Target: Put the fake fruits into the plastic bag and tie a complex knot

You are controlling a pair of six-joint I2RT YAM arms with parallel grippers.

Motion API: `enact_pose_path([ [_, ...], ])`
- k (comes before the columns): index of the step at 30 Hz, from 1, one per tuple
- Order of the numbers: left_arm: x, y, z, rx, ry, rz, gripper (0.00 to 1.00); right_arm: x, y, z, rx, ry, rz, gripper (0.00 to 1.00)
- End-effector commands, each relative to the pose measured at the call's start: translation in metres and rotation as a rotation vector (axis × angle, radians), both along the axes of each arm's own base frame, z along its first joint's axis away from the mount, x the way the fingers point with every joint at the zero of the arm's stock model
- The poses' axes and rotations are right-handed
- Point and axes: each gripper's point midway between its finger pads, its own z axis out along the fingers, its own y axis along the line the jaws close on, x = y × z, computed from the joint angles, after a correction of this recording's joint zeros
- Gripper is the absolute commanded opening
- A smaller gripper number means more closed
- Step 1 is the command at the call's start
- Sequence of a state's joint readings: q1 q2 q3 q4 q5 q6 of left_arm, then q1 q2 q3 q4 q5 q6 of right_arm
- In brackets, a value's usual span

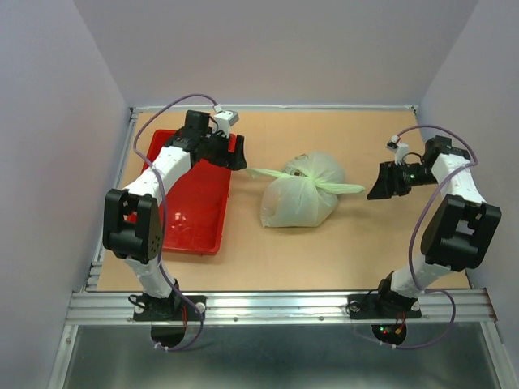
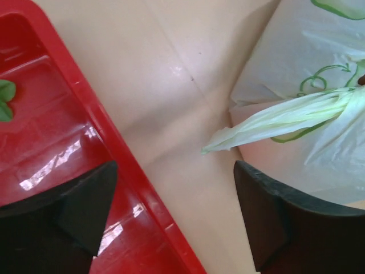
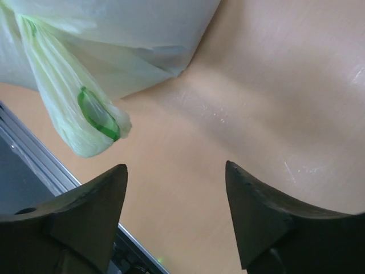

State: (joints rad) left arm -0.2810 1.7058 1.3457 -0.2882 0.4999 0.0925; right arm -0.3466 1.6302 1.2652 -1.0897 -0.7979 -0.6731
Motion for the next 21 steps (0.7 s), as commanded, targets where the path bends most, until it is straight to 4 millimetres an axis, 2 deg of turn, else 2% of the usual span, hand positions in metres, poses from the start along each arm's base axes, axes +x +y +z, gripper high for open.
enact_pose_path([
  [1,0.013,0.0,0.067,-0.007,-0.159,-0.013,0.99,0.033,-0.009,0.05,-0.022,-0.127,-0.075,0.76],
  [3,0.009,0.008,0.078,0.006,-0.137,-0.008,0.99,0.044,-0.004,0.079,0.034,-0.161,-0.115,0.99],
  [4,0.014,0.01,0.098,-0.003,-0.166,0.0,0.99,0.049,-0.002,0.091,0.051,-0.179,-0.125,1.0],
  [6,0.014,0.021,0.108,0.005,-0.135,0.039,0.99,0.059,0.0,0.118,0.084,-0.224,-0.146,1.0],
  [7,0.025,0.029,0.126,-0.002,-0.156,0.063,0.99,0.063,0.0,0.124,0.108,-0.202,-0.187,1.0],
  [9,0.033,0.042,0.13,-0.003,-0.117,0.128,0.99,0.076,-0.003,0.138,0.128,-0.208,-0.257,1.0],
  [12,0.036,0.047,0.154,-0.002,-0.205,0.121,0.99,0.095,-0.011,0.138,0.145,-0.193,-0.346,1.0],
  [16,0.045,0.058,0.147,0.027,-0.204,0.205,0.99,0.108,-0.011,0.119,0.21,-0.099,-0.413,1.0],
  [17,0.045,0.063,0.136,0.051,-0.191,0.228,0.99,0.113,-0.014,0.112,0.21,-0.096,-0.435,1.0],
  [18,0.047,0.065,0.14,0.05,-0.217,0.244,0.99,0.114,-0.014,0.108,0.214,-0.087,-0.446,1.0],
  [19,0.045,0.068,0.13,0.06,-0.199,0.256,0.99,0.114,-0.014,0.108,0.214,-0.096,-0.444,1.0],
  [20,0.045,0.07,0.128,0.069,-0.198,0.267,0.99,0.116,-0.016,0.099,0.208,-0.112,-0.454,1.0],
  [21,0.043,0.071,0.124,0.075,-0.192,0.271,0.99,0.116,-0.015,0.1,0.207,-0.131,-0.459,1.0],
])
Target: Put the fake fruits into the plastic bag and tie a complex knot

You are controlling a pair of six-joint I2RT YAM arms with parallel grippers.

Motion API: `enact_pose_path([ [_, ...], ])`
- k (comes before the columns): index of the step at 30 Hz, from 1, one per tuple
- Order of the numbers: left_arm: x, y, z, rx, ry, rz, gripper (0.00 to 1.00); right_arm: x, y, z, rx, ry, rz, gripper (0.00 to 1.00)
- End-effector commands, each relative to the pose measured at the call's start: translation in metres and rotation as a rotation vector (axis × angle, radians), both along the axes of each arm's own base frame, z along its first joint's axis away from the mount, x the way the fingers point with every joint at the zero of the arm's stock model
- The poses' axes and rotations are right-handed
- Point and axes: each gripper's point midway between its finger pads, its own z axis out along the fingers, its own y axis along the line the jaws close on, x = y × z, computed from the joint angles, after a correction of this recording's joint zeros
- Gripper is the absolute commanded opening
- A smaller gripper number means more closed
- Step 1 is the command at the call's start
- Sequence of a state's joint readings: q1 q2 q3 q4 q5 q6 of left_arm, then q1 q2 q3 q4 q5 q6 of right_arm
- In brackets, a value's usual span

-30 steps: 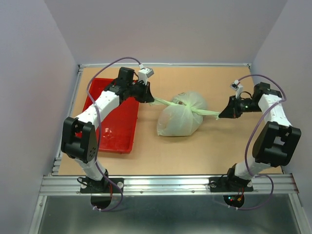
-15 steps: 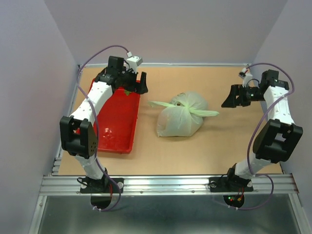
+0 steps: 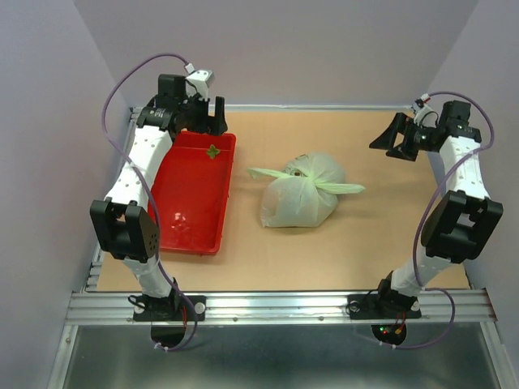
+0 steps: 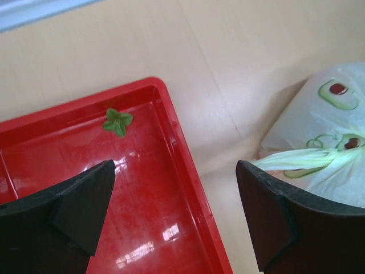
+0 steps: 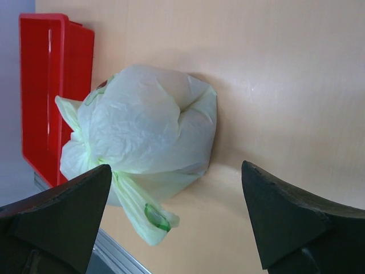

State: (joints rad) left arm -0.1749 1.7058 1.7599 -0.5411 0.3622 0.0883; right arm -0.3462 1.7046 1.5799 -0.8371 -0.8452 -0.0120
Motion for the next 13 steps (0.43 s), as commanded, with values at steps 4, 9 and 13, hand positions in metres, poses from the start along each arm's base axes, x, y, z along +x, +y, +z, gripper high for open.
enact_pose_path([
  [4,-0.017,0.017,-0.017,0.043,0.019,0.08,0.99,0.005,0.006,-0.003,-0.046,-0.088,-0.053,1.0],
  [9,-0.022,0.018,-0.025,0.041,0.034,0.094,0.99,-0.007,0.021,-0.013,-0.087,-0.091,-0.026,1.0],
  [13,-0.022,0.015,-0.025,0.034,0.037,0.072,0.99,-0.012,0.024,-0.015,-0.095,-0.092,-0.019,1.0],
])
